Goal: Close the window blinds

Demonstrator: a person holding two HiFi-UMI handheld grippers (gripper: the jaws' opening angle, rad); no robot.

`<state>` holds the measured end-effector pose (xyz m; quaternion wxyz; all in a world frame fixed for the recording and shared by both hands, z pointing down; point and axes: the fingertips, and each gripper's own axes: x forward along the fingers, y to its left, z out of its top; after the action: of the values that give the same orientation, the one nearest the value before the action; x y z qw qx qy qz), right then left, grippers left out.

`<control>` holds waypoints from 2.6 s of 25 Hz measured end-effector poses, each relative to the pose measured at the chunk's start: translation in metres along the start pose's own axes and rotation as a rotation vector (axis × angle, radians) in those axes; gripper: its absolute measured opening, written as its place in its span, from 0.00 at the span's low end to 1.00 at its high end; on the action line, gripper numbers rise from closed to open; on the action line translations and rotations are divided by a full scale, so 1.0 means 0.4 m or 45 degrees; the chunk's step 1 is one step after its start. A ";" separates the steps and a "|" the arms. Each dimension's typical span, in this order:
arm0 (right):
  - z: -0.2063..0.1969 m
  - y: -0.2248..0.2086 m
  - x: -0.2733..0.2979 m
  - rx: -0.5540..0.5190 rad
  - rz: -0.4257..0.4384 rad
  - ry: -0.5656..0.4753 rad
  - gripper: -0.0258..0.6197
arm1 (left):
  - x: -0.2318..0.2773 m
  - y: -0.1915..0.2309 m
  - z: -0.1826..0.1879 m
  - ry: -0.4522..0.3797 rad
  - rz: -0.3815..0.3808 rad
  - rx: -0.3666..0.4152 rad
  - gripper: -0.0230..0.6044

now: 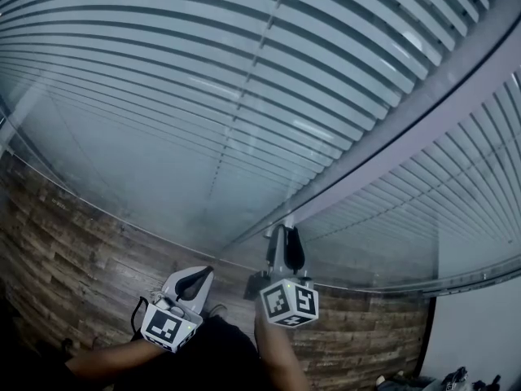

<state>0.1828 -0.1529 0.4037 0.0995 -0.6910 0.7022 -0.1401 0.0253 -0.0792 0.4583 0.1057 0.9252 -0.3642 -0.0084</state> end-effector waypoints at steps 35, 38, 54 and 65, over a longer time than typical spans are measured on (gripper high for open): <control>-0.009 0.009 -0.011 -0.177 0.049 0.074 0.32 | -0.023 -0.009 -0.011 0.024 0.036 -0.001 0.04; -0.016 0.010 -0.003 -0.007 0.042 0.037 0.30 | -0.028 0.003 -0.012 0.031 0.050 -0.030 0.04; -0.019 0.010 0.008 -0.522 0.008 0.161 0.25 | -0.036 0.013 -0.016 0.030 0.051 -0.027 0.04; -0.029 0.021 0.007 -0.996 -0.052 0.220 0.24 | -0.040 0.010 -0.023 0.032 0.049 -0.035 0.04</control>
<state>0.1711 -0.1550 0.4119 -0.2334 -0.6761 0.6945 0.0783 0.0117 -0.0694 0.4669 0.1233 0.9166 -0.3803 0.0003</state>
